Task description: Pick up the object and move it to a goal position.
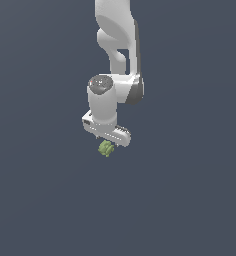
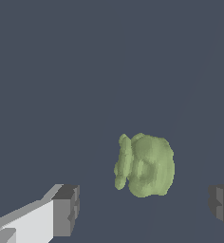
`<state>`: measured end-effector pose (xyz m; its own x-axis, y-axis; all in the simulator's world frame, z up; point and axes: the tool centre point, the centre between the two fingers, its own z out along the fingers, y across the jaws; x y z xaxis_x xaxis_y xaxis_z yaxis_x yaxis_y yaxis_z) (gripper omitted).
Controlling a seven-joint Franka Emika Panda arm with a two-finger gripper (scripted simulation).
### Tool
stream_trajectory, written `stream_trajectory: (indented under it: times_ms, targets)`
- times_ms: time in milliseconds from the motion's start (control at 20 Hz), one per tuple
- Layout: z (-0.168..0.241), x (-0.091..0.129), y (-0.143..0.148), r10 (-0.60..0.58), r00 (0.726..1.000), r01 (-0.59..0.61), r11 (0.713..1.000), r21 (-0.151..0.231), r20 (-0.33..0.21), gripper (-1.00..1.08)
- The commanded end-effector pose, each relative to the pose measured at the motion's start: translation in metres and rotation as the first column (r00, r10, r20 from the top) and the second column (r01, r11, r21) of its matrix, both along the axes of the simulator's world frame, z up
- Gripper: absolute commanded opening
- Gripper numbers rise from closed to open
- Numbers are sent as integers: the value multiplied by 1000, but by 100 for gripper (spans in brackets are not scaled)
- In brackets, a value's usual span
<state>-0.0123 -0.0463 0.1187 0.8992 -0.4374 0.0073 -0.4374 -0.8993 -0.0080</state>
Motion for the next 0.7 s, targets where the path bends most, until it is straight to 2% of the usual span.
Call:
stream_trajectory:
  times_ms: [0,350,650]
  targets:
    - [-8,-3,-5,-58,998,58,998,-1,-3,100]
    - [-22,-10,-13,-151,989,151,989,-3,-9,100]
    - [-24,-10,-14,-160,987,160,987,-4,-10,100]
